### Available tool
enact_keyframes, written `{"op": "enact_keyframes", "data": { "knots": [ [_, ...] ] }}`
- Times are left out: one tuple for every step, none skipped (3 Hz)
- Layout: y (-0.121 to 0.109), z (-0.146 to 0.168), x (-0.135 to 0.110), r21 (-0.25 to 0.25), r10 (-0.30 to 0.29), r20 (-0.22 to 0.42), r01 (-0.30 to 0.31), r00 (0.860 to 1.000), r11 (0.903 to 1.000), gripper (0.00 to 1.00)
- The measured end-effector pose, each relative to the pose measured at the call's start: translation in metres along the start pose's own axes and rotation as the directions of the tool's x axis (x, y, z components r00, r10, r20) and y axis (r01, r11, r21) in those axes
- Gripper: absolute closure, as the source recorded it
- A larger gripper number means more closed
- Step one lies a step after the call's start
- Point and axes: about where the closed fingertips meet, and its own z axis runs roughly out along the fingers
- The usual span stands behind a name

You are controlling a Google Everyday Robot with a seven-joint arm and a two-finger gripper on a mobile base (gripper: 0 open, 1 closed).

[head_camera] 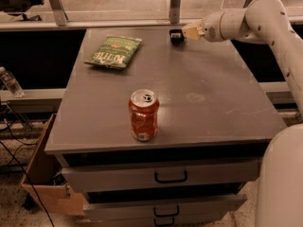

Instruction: Move rxbar blueberry near green jalapeno chip bag

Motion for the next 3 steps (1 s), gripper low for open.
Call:
{"op": "enact_keyframes", "data": {
  "knots": [
    [0.004,0.008,0.001,-0.024,-0.006,-0.005,0.006,1.0,0.9997,1.0],
    [0.015,0.017,0.004,-0.084,-0.021,-0.004,0.021,1.0,0.9963,1.0],
    [0.032,0.024,0.006,-0.166,-0.042,-0.001,0.042,0.999,0.9853,1.0]
  ]
}}
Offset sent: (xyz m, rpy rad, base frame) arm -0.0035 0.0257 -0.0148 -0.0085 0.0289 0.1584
